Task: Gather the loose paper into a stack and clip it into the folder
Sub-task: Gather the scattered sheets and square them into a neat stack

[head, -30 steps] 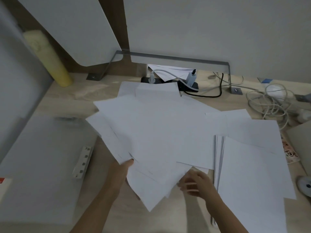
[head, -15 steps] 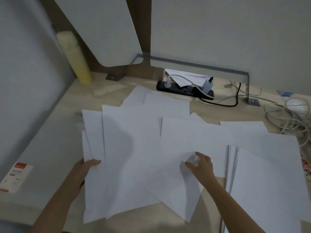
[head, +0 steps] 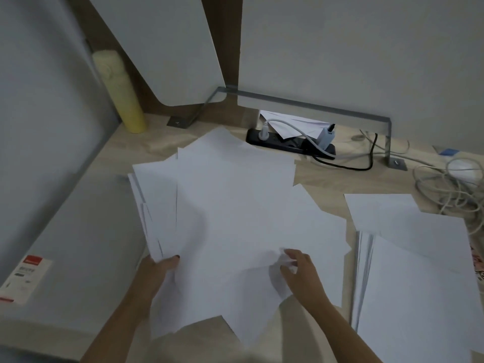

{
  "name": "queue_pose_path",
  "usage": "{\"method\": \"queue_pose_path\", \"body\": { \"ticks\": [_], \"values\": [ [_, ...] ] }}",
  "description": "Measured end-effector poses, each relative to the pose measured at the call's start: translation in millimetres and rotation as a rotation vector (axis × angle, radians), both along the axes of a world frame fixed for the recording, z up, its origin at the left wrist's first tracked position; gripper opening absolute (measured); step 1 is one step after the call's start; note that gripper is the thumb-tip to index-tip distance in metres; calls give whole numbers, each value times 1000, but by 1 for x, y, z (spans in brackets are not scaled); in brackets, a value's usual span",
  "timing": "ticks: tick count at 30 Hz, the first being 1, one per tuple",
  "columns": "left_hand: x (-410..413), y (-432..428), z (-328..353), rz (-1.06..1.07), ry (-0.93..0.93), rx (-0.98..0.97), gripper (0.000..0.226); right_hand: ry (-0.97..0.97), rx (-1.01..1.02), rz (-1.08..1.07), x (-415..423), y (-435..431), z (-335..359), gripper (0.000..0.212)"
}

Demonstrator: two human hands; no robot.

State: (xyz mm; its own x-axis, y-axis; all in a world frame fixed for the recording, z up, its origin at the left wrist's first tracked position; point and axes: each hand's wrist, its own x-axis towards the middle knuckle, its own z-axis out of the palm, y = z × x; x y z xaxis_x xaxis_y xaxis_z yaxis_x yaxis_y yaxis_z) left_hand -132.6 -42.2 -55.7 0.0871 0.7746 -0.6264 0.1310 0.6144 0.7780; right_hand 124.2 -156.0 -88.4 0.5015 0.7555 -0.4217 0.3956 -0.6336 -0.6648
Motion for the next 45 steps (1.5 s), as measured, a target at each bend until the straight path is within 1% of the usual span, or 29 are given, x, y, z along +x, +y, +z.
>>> {"method": "queue_pose_path", "body": {
  "ticks": [1, 4, 7, 10, 13, 14, 16, 19, 20, 21, 22, 24, 25, 26, 27, 29, 30, 31, 33, 34, 35, 36, 37, 38, 40, 41, 42, 45],
  "values": [
    [-3, 1, 4, -5, 2, 40, 32, 7, 4, -35, 4, 0, 2, 38],
    [-14, 6, 17, -27, 20, 132, 29, -1, 26, -124, 16, 1, 8, 42],
    [-26, 15, 25, -39, 28, 140, 29, -29, 37, -194, 30, 8, 19, 53],
    [-33, 22, 35, -47, 21, 152, 35, -21, 16, -294, 47, 15, 29, 66],
    [-36, 25, 38, -51, -4, 153, 27, -6, -44, -416, 62, 12, 32, 73],
    [-36, 25, 39, -54, -14, 146, 26, 12, -76, -458, 65, 7, 31, 75],
    [-35, 23, 35, -41, -20, 117, 25, 117, -110, -526, 69, -2, 23, 77],
    [-30, 16, 27, -73, -47, 63, 18, 317, -64, -605, 65, -10, 15, 83],
    [-26, 13, 24, -105, -64, 32, 24, 344, -65, -617, 63, -11, 14, 84],
    [-20, 10, 20, -146, -75, -11, 32, 342, -61, -624, 62, -11, 13, 78],
    [-13, 6, 18, -181, -79, -59, 38, 314, -50, -632, 61, -12, 12, 69],
    [2, 0, 12, -239, -61, -146, 58, 206, -25, -616, 58, -16, 8, 48],
    [7, -3, 5, -257, -54, -164, 73, 157, -29, -580, 56, -18, 8, 41],
    [12, -6, -1, -261, -40, -174, 82, 131, -52, -520, 53, -20, 6, 36],
    [16, -9, -7, -256, -26, -168, 80, 158, -81, -442, 50, -21, 7, 32],
    [21, -14, -13, -217, 43, -129, 52, 362, -135, -344, 41, -21, 9, 24],
    [23, -14, -15, -196, 103, -94, 42, 477, -165, -323, 35, -21, 11, 22],
    [24, -14, -17, -169, 150, -44, 40, 556, -198, -294, 28, -20, 13, 22],
    [23, -13, -21, -82, 192, 52, 53, 668, -258, -189, 17, -19, 12, 26],
    [23, -12, -22, -38, 197, 78, 59, 721, -279, -121, 11, -18, 11, 31],
    [21, -11, -24, -16, 216, 94, 60, 760, -280, -74, 6, -16, 9, 39],
    [19, -11, -25, -13, 240, 110, 57, 791, -248, -83, 3, -14, 9, 45],
    [19, -11, -25, -23, 259, 137, 55, 786, -179, -151, 6, -12, 11, 46],
    [19, -11, -27, -38, 287, 176, 59, 750, -83, -257, 12, -9, 12, 45],
    [18, -13, -27, -71, 351, 232, 68, 567, 48, -455, 29, 3, 15, 45],
    [19, -14, -25, -93, 383, 254, 68, 463, 60, -457, 36, 10, 16, 48],
    [20, -16, -23, -108, 405, 265, 66, 386, 48, -406, 39, 20, 15, 51],
    [22, -19, -18, -119, 450, 276, 66, 197, -60, -171, 30, 54, 12, 61]
  ]
}}
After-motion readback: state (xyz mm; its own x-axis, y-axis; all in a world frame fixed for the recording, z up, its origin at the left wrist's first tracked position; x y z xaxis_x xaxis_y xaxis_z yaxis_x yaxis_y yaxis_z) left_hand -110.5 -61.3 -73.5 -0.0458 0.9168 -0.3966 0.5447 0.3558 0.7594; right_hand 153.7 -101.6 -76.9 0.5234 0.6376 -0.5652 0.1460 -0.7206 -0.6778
